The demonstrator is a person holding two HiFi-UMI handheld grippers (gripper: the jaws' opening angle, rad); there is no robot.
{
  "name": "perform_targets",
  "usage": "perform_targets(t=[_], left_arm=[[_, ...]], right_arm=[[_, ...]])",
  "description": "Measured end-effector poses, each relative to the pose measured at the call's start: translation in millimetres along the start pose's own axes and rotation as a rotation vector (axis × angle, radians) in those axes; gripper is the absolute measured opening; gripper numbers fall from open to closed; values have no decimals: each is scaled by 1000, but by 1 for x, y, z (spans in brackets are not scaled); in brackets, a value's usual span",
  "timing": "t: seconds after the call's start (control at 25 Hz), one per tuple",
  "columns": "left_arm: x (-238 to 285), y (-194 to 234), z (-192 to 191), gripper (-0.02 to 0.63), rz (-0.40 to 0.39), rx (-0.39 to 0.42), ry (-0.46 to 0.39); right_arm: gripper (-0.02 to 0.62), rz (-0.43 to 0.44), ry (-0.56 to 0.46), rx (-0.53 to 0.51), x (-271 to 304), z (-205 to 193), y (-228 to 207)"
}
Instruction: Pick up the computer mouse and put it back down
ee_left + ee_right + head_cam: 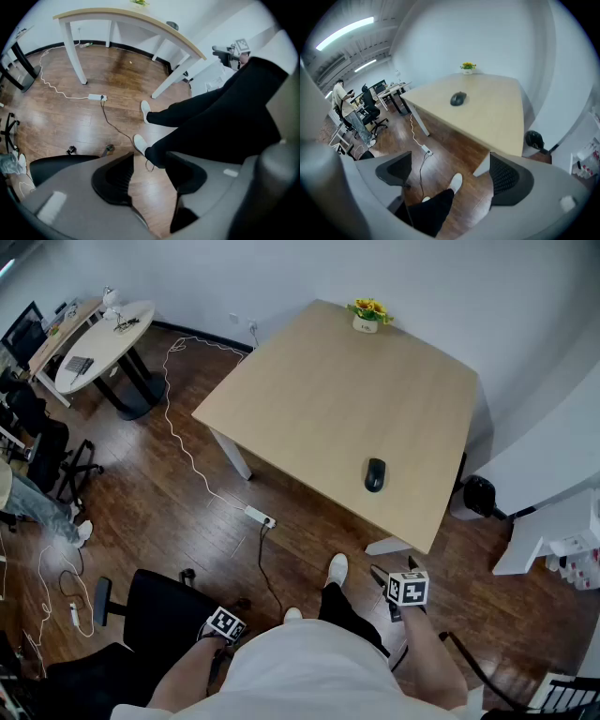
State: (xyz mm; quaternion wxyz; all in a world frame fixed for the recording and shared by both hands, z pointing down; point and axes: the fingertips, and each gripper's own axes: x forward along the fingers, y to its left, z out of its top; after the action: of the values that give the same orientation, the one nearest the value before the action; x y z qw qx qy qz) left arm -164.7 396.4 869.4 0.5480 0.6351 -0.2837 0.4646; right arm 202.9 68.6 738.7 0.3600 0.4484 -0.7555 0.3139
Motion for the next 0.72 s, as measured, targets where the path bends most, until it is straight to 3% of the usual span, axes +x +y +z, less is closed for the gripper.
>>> perform_targets(t=[0.2, 0.44, 0.56, 0.72], left_arm=[[-28, 5, 93, 192, 25, -60, -91], [-77, -2, 218, 192, 51, -131, -253], [-90, 8, 232, 192, 77, -137, -248], [-90, 28, 218, 192, 74, -120, -154]], right_arm=[[511, 28, -57, -12, 43, 121, -20], [514, 17, -38, -2, 129, 211, -46], [514, -4, -16, 38, 163, 221, -44], [498, -90, 30, 35, 184, 226, -49]])
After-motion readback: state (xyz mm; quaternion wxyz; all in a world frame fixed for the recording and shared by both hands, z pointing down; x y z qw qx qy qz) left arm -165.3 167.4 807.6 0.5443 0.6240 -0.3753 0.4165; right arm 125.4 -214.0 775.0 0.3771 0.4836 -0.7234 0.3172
